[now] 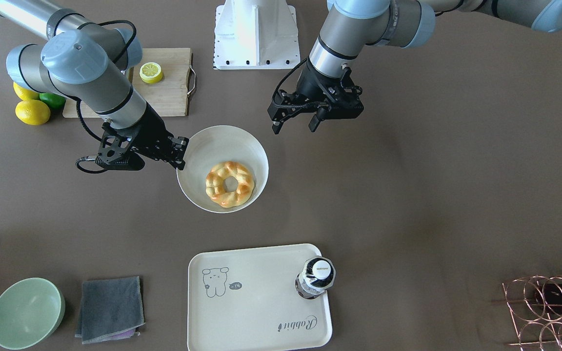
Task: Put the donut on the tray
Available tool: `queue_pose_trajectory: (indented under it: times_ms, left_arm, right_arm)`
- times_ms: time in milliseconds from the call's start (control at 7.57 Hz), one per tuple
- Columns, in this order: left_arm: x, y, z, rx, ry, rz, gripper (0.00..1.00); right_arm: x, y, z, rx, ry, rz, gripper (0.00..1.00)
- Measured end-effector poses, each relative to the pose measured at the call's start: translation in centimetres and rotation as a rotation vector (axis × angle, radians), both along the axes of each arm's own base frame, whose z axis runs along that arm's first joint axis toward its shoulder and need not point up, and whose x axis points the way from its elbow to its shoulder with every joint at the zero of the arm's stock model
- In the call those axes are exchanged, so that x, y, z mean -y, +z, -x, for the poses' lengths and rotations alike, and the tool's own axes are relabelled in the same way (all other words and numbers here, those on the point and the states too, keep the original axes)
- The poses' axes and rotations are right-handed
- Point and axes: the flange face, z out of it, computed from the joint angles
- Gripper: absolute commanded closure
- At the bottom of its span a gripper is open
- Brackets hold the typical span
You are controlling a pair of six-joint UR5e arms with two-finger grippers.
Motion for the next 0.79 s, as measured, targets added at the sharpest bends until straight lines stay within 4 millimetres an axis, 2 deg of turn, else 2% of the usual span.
queue_pose_trajectory:
  times_ms: [264, 529, 793]
  left_arm:
    - [1.4, 0.9, 1.9, 0.008, -0.009, 0.000, 0.02]
    - [3.0, 4.6, 5.5, 0.068, 0.014, -0.057, 0.02]
    - [4.1, 8.3, 10.3, 0.104, 0.037, -0.081, 0.02]
  right_arm:
    - [2.7, 0.6, -0.8, -0.029, 0.087, 0.013, 1.00]
    - [8.9, -1.2, 0.3, -0.047, 0.204, 0.074, 1.00]
    - [13.9, -2.9, 2.2, -0.070, 0.268, 0.115, 1.00]
